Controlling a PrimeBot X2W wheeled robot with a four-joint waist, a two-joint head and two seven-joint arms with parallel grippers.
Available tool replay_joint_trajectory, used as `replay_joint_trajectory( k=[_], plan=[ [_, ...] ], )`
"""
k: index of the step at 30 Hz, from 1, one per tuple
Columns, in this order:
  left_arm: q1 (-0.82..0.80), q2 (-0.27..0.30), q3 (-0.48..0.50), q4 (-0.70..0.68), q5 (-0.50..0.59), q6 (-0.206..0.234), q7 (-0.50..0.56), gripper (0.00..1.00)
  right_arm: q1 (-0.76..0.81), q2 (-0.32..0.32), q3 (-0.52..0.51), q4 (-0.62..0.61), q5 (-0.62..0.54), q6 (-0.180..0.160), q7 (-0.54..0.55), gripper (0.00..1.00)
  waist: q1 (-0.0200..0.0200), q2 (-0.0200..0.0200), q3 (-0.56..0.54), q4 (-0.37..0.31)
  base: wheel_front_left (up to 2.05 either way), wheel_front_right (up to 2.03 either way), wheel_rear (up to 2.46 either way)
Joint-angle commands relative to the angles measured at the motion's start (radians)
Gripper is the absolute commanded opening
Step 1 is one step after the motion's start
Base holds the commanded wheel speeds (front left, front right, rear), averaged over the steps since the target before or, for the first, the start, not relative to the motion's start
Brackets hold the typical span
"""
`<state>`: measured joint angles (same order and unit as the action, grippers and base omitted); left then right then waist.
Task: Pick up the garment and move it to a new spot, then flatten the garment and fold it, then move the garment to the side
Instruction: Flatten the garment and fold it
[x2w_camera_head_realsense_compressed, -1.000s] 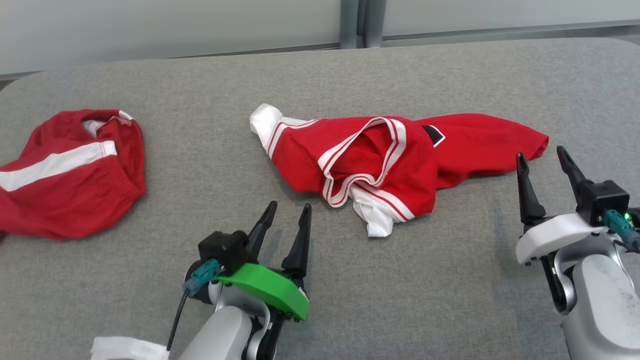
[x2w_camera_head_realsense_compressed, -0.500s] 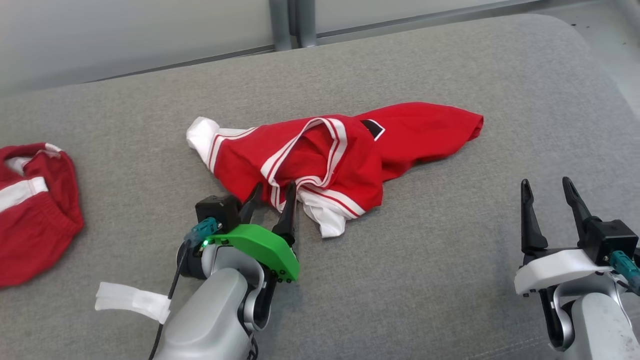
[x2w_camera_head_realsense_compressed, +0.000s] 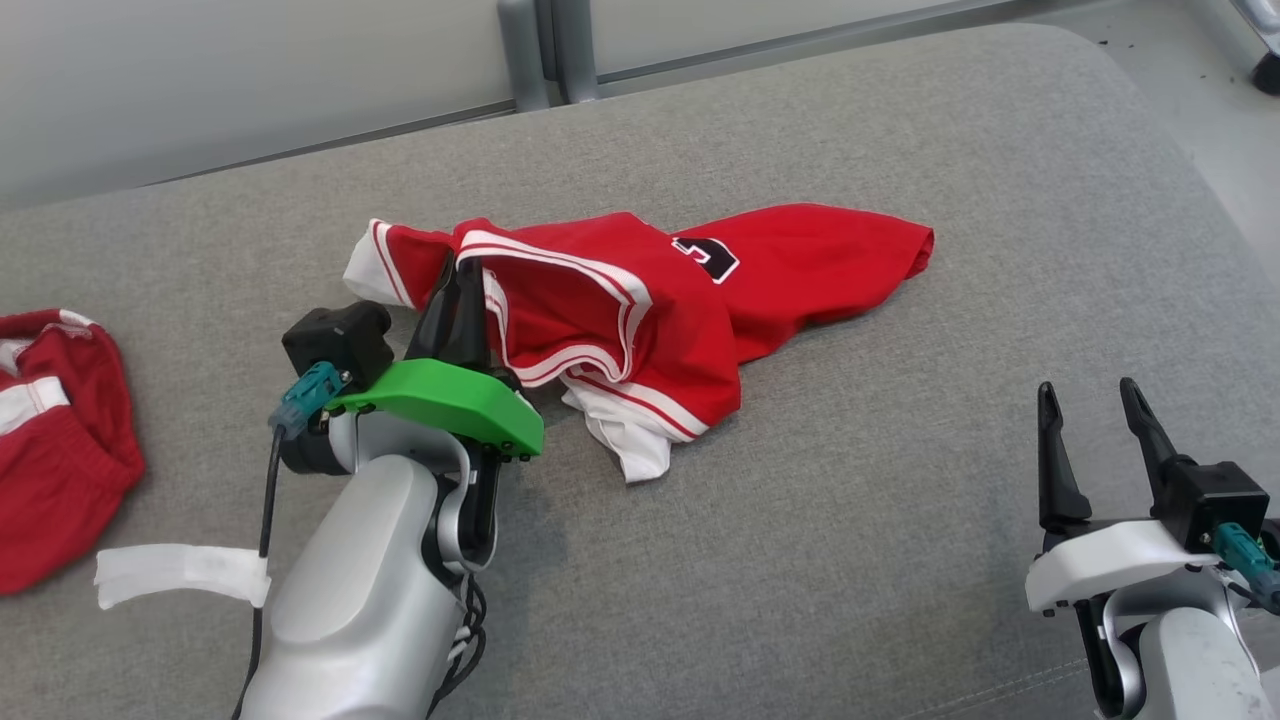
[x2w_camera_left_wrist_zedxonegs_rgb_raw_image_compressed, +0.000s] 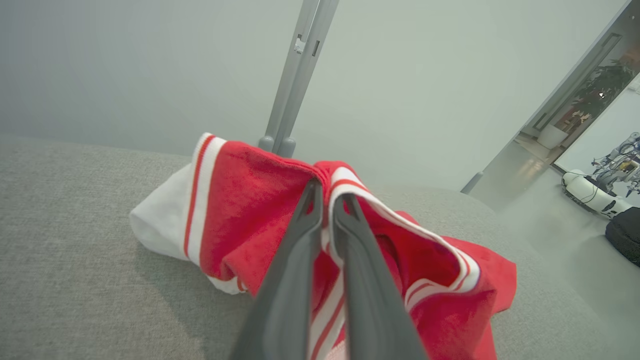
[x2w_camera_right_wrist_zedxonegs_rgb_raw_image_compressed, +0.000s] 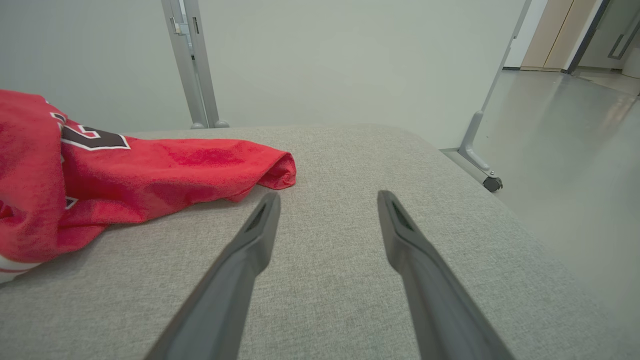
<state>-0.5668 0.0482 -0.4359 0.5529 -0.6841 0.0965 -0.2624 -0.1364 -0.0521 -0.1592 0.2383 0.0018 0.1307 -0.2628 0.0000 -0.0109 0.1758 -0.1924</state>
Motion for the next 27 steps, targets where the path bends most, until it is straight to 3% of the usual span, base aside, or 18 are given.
replay_joint_trajectory(
  k=[1,9,21,24,27],
  plan=[
    [0.019,0.004,0.005,-0.039,0.021,-0.009,-0.003,0.0,0.015,0.0,0.0,0.001,0.0,0.0,-0.003,1.0,0.0,0.0109,-0.012,0.021,0.0,0.0,0.0],
    [0.025,0.004,-0.022,-0.298,0.09,-0.016,-0.003,0.0,0.029,0.001,0.016,0.017,0.005,0.0,-0.003,1.0,0.0,0.0109,-0.056,0.064,0.0,0.0,0.0],
    [-0.003,0.004,-0.205,-0.575,0.157,-0.002,0.016,0.0,0.061,0.001,-0.002,0.015,0.018,0.0,-0.003,1.0,0.0,0.0109,-0.087,0.068,0.0,0.0,0.0],
    [-0.001,0.01,-0.214,-0.616,0.158,0.013,0.045,0.0,0.066,0.001,-0.003,0.011,0.022,0.0,-0.003,1.0,0.0,0.0109,-0.078,0.061,0.0,0.0,0.0],
    [0.002,0.034,-0.176,-0.571,0.132,0.026,0.062,0.0,0.053,0.001,0.005,0.007,0.026,0.0,-0.003,1.0,0.0,0.0109,-0.059,0.048,0.0,0.0,0.0]
  ],
)
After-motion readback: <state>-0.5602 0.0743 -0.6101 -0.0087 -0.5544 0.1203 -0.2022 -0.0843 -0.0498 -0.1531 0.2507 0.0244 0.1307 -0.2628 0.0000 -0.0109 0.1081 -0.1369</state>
